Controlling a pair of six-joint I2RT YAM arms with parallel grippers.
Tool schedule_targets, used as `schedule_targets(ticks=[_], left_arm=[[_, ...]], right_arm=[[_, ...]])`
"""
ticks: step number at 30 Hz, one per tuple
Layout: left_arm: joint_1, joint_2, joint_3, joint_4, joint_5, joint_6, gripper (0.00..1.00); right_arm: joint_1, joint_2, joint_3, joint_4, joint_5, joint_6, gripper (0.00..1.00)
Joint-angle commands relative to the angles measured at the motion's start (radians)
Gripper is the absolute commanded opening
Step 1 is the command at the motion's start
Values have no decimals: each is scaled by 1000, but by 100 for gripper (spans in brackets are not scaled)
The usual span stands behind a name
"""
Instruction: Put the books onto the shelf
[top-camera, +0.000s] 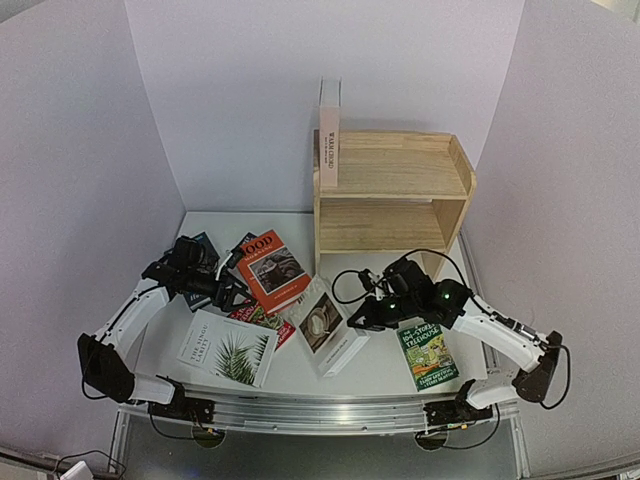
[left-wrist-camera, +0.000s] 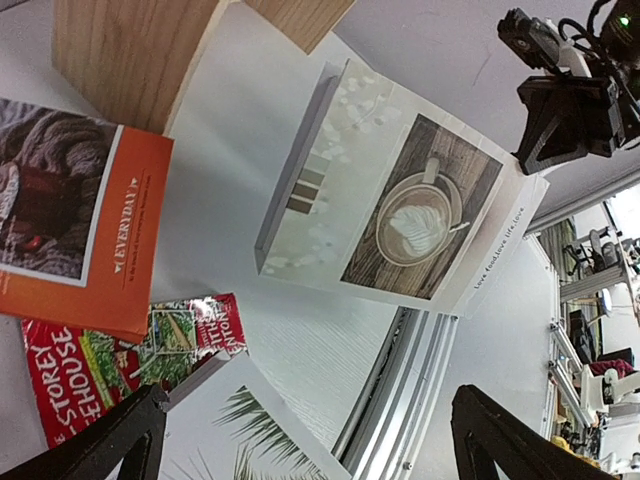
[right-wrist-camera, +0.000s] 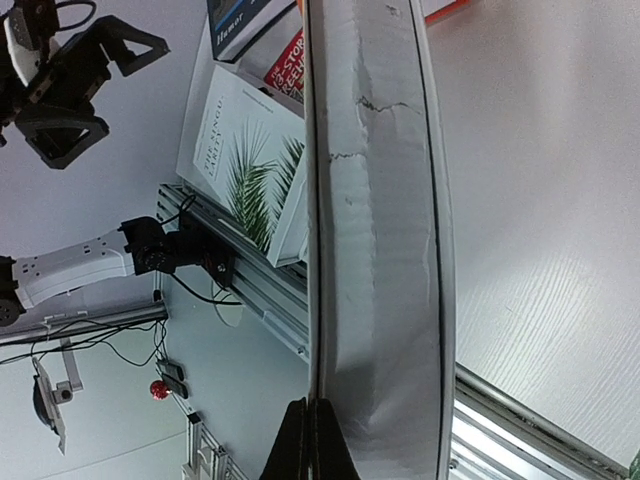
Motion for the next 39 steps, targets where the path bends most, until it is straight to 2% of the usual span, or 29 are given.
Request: schedule_targets(ticks=[1, 4, 7, 11, 17, 23, 28, 32, 35, 37, 39], left_arm=[[-20, -11, -27, 189, 139, 49, 100], [-20, 29, 42, 196, 165, 100, 100], [-19, 97, 168, 76, 225, 156, 100], [-39, 172, 267, -50, 382, 216, 100], [-66, 185, 287, -3, 395, 155, 100], [-68, 221, 329, -23, 413, 155, 100], [-98, 272, 407, -278, 374, 433, 100], [-99, 309, 466, -383, 384, 469, 100], [-98, 321, 488, -510, 403, 600, 99], [-98, 323, 497, -578, 430, 652, 95], [-98, 324, 504, -609, 449, 657, 84]], right_arm=[[25, 31, 133, -34, -10, -98, 0], [33, 45, 222, -35, -48, -152, 0], [39, 60, 288, -35, -64, -194, 0], [39, 83, 349, -37, -78, -235, 0], [40, 119, 405, -37, -113, -291, 0], [39, 133, 426, -37, -154, -318, 0], [39, 140, 441, -36, -189, -356, 0], [39, 146, 448, -34, -215, -370, 0], [39, 144, 446, -33, -220, -384, 0], [39, 144, 445, -33, -217, -401, 0], [39, 147, 446, -33, -216, -422, 0]])
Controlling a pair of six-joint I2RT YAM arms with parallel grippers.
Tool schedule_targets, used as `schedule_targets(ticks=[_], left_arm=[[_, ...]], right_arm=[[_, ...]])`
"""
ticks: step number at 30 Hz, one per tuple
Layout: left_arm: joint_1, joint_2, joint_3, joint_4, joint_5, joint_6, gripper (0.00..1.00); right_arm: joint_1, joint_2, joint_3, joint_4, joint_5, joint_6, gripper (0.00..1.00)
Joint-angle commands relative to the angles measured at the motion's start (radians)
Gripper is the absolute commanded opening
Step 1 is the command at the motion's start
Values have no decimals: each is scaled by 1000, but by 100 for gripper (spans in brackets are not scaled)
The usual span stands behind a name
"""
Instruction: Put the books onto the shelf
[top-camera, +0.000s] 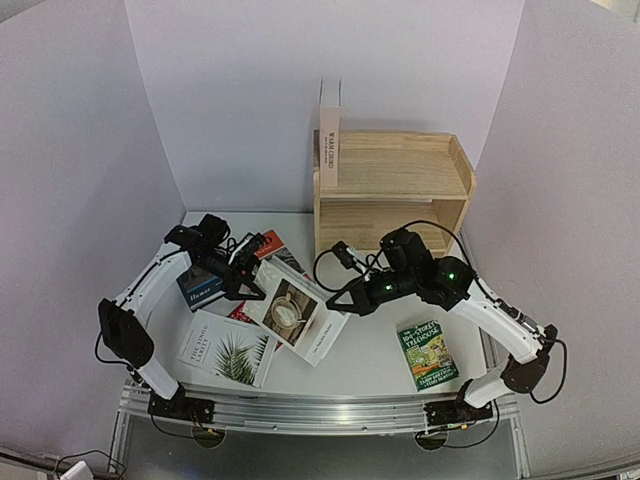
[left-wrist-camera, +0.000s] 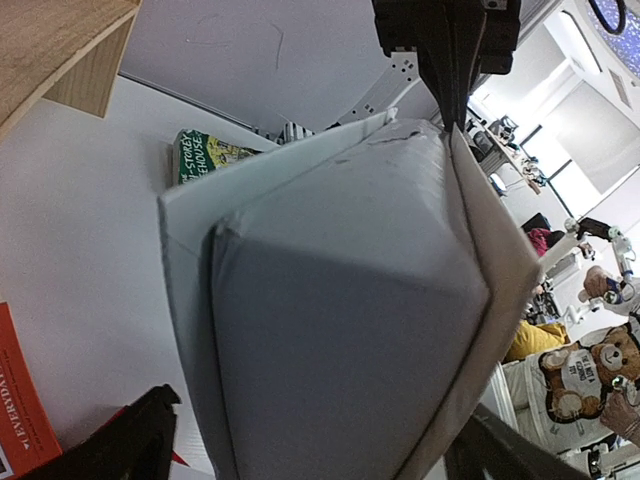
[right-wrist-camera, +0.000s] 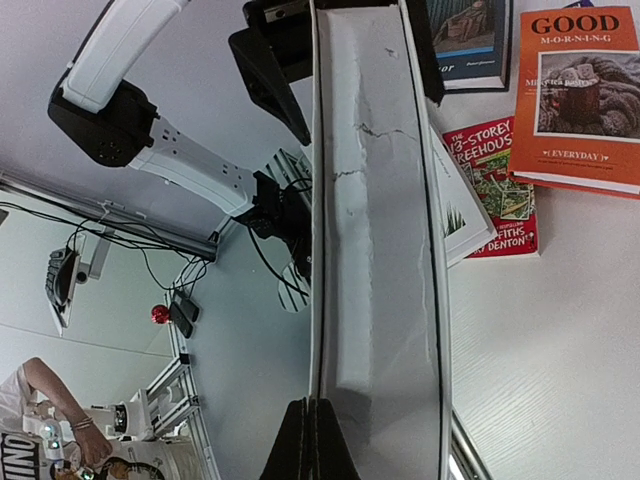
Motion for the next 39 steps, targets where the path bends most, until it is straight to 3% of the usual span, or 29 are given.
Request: schedule_targets(ticks=[1, 5, 9, 14, 16, 17, 20, 21, 22, 25, 28, 31, 34, 37, 39], left_arm=[[0, 2, 61, -189, 73, 135, 77], [0, -5, 80, -236, 112, 144, 53], [-5, -29, 64, -241, 121, 158, 44], [-6, -64, 26, -191, 79, 118, 13], [-6, -85, 8, -132, 49, 38, 12], [-5, -102, -7, -73, 31, -36, 11], [0, -161, -74, 187, -91, -341, 12], [3, -193, -105, 297, -161, -486, 11], [10, -228, -138, 409, -239, -643, 11], [43, -281, -184, 559, -384, -879, 11], [73, -274, -155, 474, -503, -996, 12], [128, -241, -133, 352, -607, -1128, 12], [191, -199, -120, 289, -639, -1261, 13], [202, -188, -110, 279, -643, -1328, 12], [203, -190, -104, 274, -654, -1364, 12]], right_arm=[[3, 8, 41, 33, -30, -73, 0], [-7, 18, 44, 35, -10, -114, 0], [-31, 45, 55, 48, -12, -150, 0], [-54, 68, 81, 68, 1, -170, 0], [-59, 66, 75, 64, 70, -171, 0], [-61, 59, 63, 59, 149, -171, 8], [-58, 17, -6, 59, 437, -151, 58], [-57, 6, -16, 59, 530, -139, 80], [-49, -3, -18, 60, 623, -135, 89], [2, 10, 11, 65, 809, -169, 92], [93, 84, 68, 86, 894, -277, 94], [213, 177, 88, 182, 980, -499, 95], [306, 230, -9, 401, 960, -717, 97], [364, 263, -174, 772, 915, -1005, 98], [369, 305, -240, 940, 923, -1080, 98]])
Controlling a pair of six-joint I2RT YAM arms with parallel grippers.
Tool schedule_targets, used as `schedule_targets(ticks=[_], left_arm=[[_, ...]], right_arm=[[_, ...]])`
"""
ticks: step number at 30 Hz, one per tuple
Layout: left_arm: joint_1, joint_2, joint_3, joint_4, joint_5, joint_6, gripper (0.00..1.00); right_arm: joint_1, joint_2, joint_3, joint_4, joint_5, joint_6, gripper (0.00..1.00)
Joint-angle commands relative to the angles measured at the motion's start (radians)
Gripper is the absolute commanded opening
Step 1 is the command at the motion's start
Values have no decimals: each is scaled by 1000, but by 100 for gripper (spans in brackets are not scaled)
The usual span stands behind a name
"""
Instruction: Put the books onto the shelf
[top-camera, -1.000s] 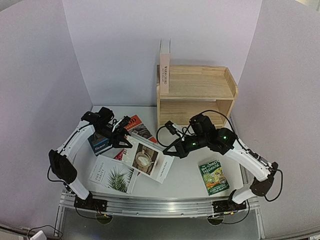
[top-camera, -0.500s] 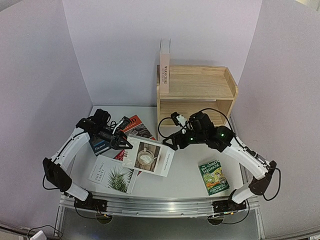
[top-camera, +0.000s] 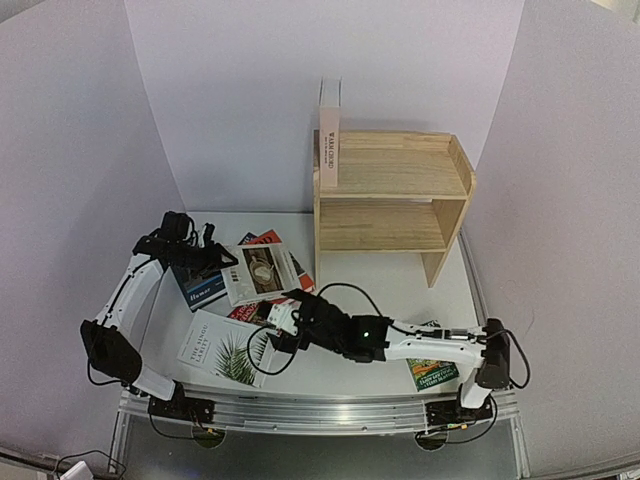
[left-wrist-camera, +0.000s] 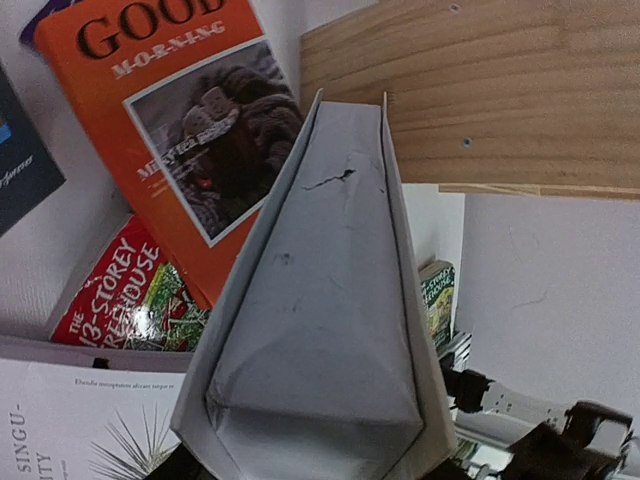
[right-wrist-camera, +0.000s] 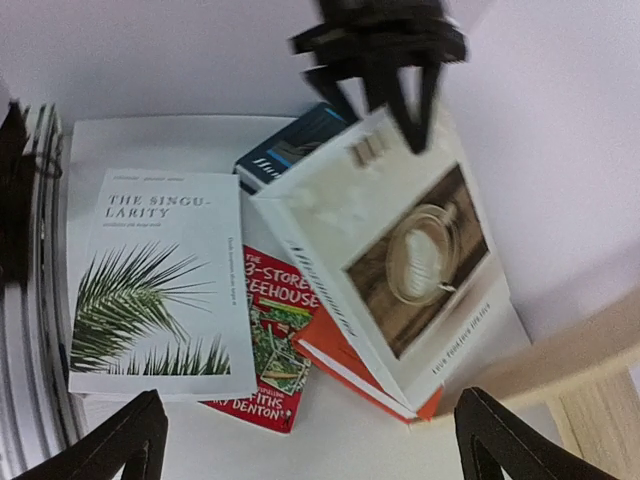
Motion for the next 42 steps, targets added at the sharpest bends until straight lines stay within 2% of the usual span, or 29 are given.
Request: schedule_targets(ticks=[1, 7, 11, 14, 17, 25, 27, 28, 30, 32, 34, 35, 36, 39, 42], left_arm=[[-3, -6, 61, -33, -35, -172, 12], [-3, 7, 64, -23, -8, -211, 13], [0, 7, 62, -14, 8, -225, 13], [8, 4, 58, -8, 23, -227, 13], [11, 5, 56, 1, 40, -233, 13], [12, 13, 54, 28, 83, -248, 13], [15, 13, 52, 33, 89, -250, 13], [16, 13, 51, 42, 95, -252, 16], [20, 10, 48, 66, 120, -256, 30], [21, 3, 56, 100, 142, -251, 64], [22, -9, 85, 126, 144, -235, 88], [21, -17, 111, 138, 140, -217, 95], [22, -30, 137, 150, 129, -188, 99], [21, -90, 197, 200, 45, -56, 100], [22, -192, 180, 301, -97, 43, 100]], right_arm=[[21, 93, -130, 506, 42, -384, 98], [11, 317, -34, 786, 208, -538, 98], [-2, 443, 64, 839, 294, -547, 98], [-11, 492, 76, 936, 362, -578, 97], [-25, 517, 79, 1006, 389, -583, 91], [-51, 552, 91, 1056, 403, -578, 71], [-54, 545, 83, 1060, 415, -572, 60], [-54, 535, 81, 1061, 421, -562, 50], [-54, 510, 73, 1060, 441, -527, 33], [-52, 473, 54, 1056, 456, -473, 16], [-47, 413, 32, 1027, 479, -416, 2], [-44, 380, 23, 983, 482, -374, 1], [-43, 344, 15, 923, 476, -314, 0], [-42, 219, 24, 662, 420, -88, 0], [-42, 132, 66, 398, 398, 88, 0]])
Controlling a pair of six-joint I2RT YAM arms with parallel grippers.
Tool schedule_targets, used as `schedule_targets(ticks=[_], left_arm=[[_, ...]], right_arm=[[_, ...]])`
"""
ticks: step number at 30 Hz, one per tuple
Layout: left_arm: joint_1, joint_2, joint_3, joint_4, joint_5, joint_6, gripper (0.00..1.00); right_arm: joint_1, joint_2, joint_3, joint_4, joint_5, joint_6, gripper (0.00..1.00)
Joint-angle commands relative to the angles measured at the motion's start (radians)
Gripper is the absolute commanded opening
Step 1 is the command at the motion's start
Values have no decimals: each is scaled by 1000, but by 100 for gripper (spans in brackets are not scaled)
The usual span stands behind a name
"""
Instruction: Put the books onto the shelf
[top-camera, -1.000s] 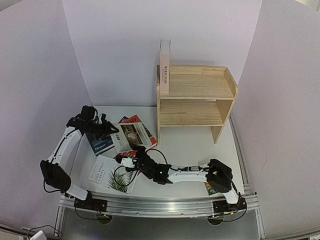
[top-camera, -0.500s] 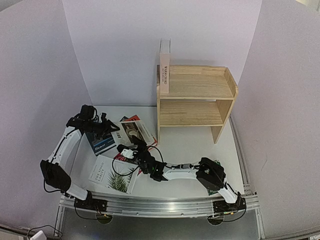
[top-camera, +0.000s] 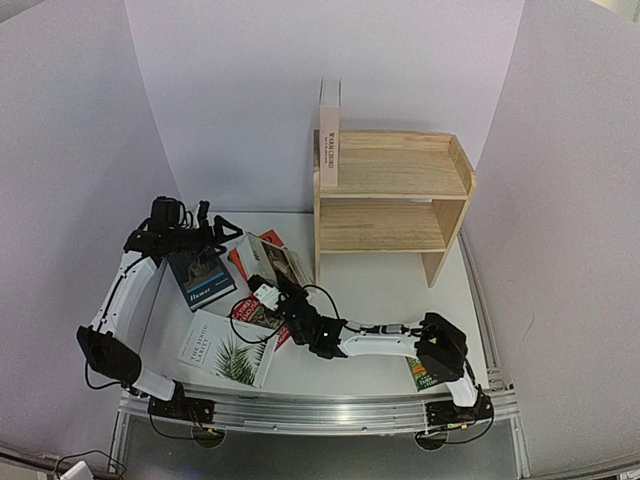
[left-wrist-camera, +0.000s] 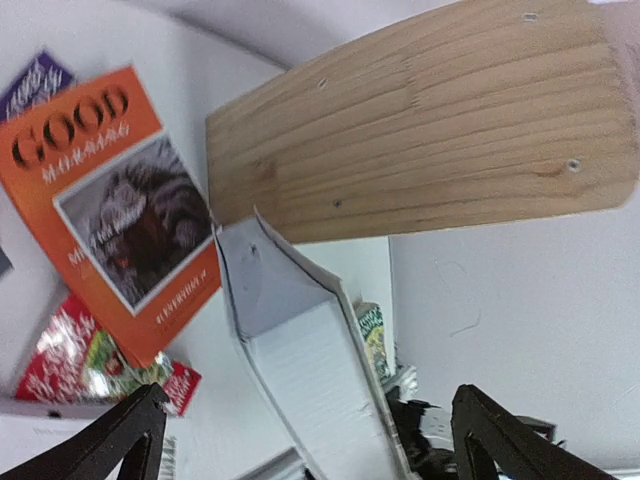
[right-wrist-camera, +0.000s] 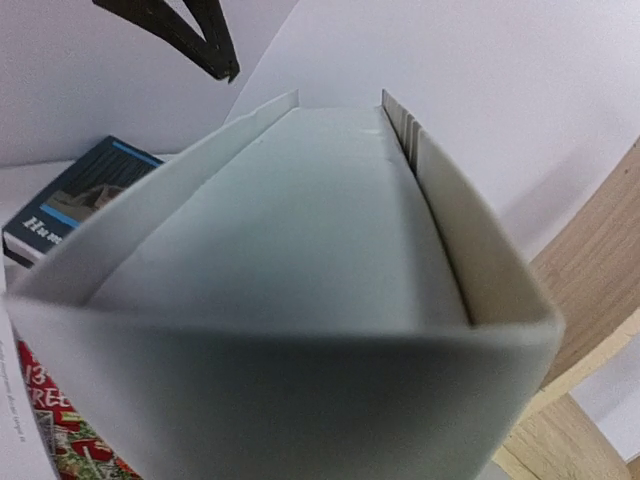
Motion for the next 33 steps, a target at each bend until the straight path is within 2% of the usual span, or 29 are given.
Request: schedule_targets(ticks=[1, 5, 9, 12, 17, 28, 33], left_arm=[[5, -215, 29, 213, -187, 195, 100], [5, -360, -91, 403, -349, 288, 100], [5, -409, -139, 394, -498, 373, 100], [4, -421, -181, 356, -543, 393, 100], [5, -445, -269, 349, -543, 394, 100], [5, -483, -323, 295, -556, 397, 100], [5, -501, -346, 291, -584, 391, 100]], right_arm=[[2, -239, 92, -362, -21, 372, 0], [2, -343, 199, -649, -80, 555, 0], [3, -410, 336, -827, -166, 656, 0], [3, -455, 428, -884, -219, 702, 0], [3, -535, 498, -886, -278, 737, 0], [3, -669, 585, -887, -66, 667, 0], [3, -594, 723, -879, 156, 483, 0]])
